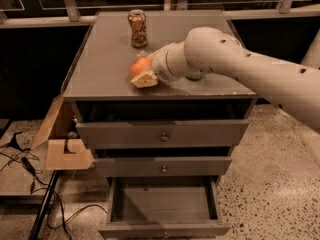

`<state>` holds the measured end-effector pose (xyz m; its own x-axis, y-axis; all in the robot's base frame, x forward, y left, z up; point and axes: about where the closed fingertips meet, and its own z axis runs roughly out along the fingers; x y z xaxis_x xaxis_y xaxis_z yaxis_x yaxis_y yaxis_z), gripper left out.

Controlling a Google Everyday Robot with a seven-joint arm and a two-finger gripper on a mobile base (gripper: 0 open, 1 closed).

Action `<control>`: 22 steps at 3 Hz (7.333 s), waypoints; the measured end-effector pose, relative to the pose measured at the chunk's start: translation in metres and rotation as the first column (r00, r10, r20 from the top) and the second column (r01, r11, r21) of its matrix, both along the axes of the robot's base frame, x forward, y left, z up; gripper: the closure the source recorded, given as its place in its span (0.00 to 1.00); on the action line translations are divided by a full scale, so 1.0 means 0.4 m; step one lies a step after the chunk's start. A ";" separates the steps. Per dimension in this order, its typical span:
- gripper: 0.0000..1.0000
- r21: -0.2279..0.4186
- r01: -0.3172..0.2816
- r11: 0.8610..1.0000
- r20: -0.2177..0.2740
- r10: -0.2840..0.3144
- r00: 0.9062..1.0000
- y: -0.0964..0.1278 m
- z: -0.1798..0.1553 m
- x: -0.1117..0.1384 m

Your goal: Place orange into bottom drawer

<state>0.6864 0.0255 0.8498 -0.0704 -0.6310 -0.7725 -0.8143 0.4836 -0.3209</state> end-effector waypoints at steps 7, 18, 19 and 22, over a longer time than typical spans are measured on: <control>1.00 0.067 -0.247 0.967 -0.029 0.249 0.968 -0.108 0.067 -0.418; 1.00 0.197 -0.270 0.943 -0.236 0.312 0.920 -0.193 -1.357 -0.448; 1.00 0.218 -0.261 0.940 -0.209 0.307 0.929 -0.184 -1.484 -0.420; 1.00 0.246 -0.287 0.926 -0.126 0.324 0.938 -0.150 -1.685 -0.273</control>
Offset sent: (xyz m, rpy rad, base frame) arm 0.0000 0.0000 0.0000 0.0000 0.0000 0.0000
